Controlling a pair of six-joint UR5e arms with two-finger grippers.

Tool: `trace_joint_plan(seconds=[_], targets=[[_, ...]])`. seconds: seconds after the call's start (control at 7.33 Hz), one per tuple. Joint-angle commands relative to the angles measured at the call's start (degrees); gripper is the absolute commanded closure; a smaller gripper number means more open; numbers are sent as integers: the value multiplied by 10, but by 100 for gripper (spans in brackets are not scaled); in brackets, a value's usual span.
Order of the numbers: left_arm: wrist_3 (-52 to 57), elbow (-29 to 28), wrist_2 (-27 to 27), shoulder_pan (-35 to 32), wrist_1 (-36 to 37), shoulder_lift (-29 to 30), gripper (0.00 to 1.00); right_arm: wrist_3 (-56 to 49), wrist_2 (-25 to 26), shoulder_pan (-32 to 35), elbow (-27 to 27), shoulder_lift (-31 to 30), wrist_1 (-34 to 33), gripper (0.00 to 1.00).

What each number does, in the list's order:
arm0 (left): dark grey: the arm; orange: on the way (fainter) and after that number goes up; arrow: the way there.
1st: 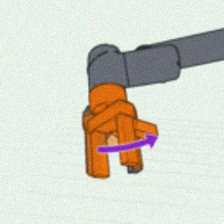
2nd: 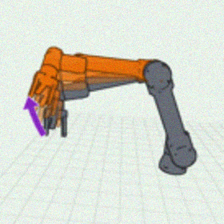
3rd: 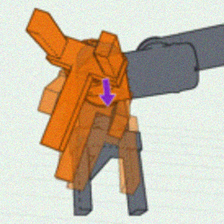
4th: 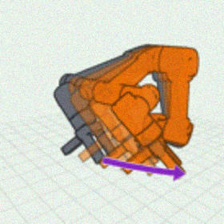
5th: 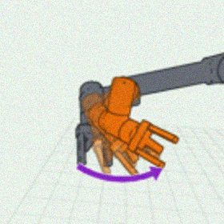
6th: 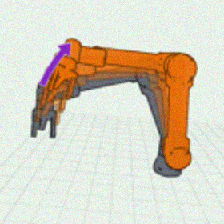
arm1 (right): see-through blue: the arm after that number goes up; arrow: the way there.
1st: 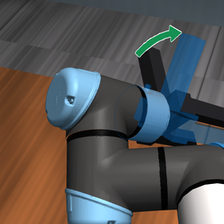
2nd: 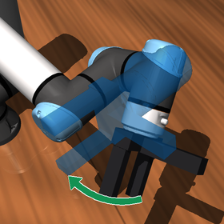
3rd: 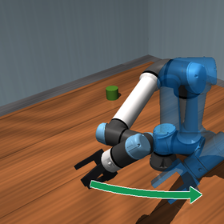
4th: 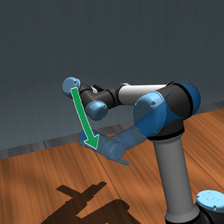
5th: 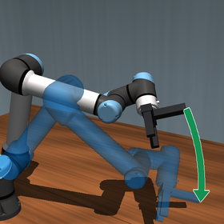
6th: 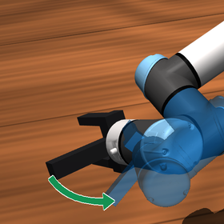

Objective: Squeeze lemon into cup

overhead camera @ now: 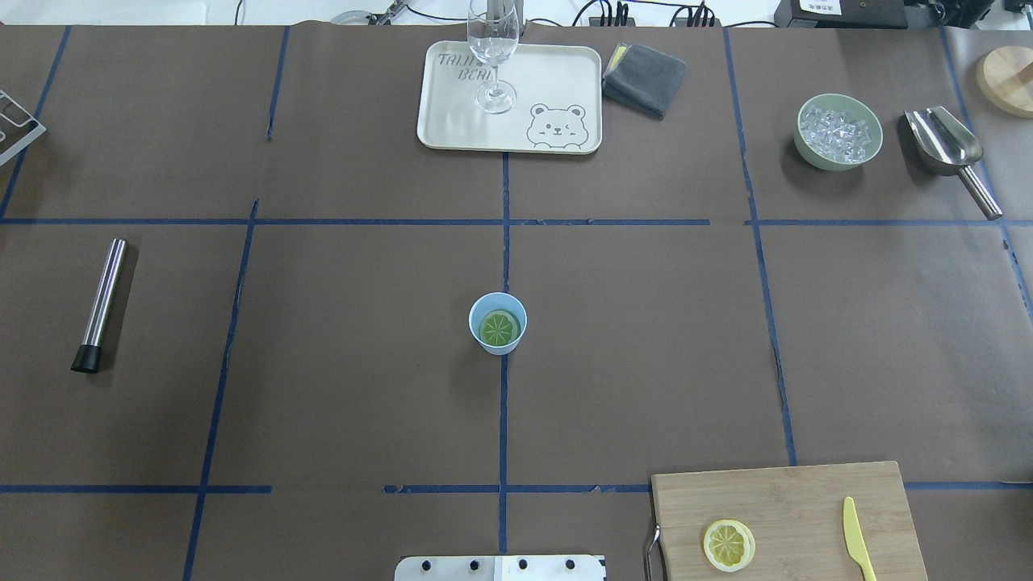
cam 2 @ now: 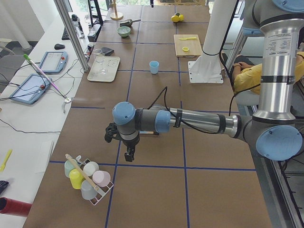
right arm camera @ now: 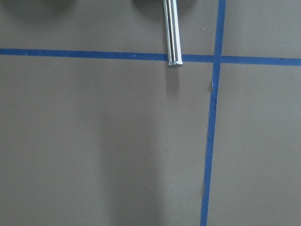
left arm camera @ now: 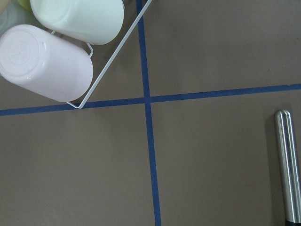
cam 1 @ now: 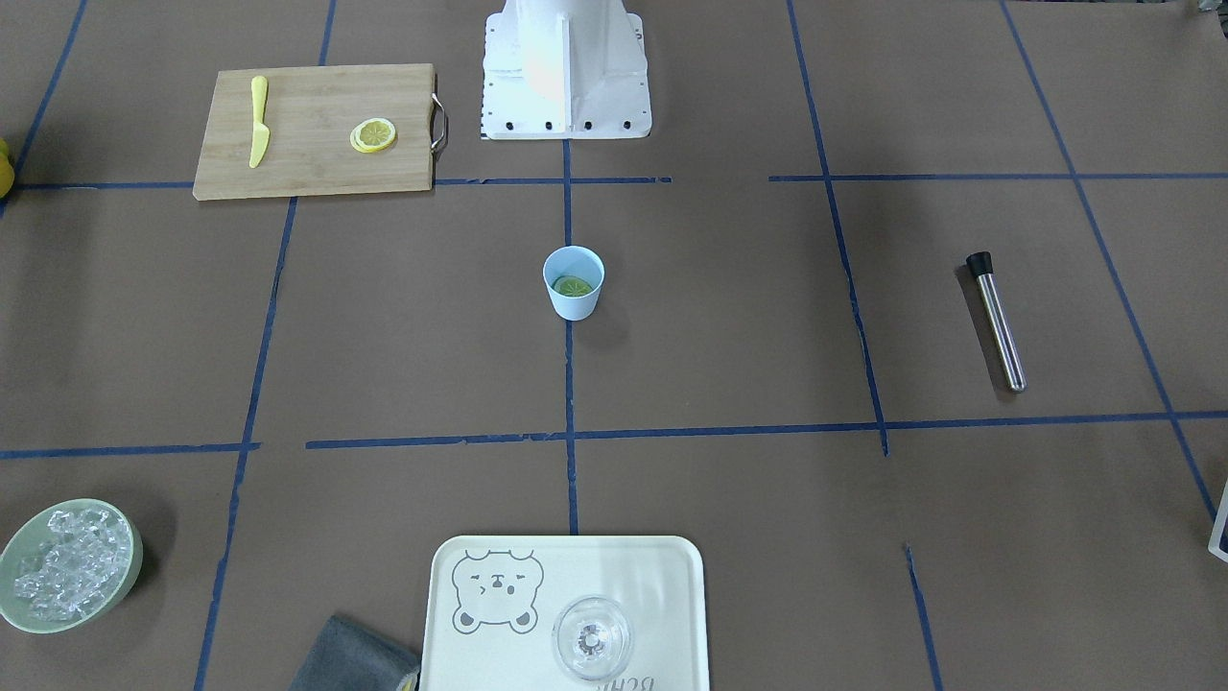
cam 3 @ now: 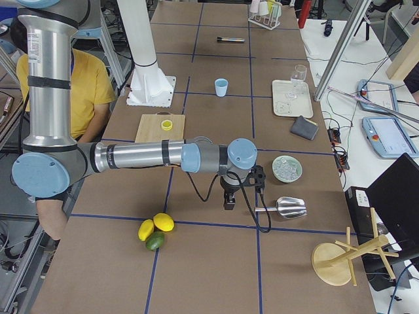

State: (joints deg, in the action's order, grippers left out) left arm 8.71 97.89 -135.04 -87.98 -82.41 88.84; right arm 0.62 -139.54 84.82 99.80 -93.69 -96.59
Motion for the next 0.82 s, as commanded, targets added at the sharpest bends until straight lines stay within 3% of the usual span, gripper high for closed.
trace_joint_plan(seconds=[0.0,0.68], targets=[[28,-4,-4,-6,19,-4,0,0,0,0,0,-1,0,0],[31,-5,2,-4,33,27,0,0,-1,0,1,-1,0,0]])
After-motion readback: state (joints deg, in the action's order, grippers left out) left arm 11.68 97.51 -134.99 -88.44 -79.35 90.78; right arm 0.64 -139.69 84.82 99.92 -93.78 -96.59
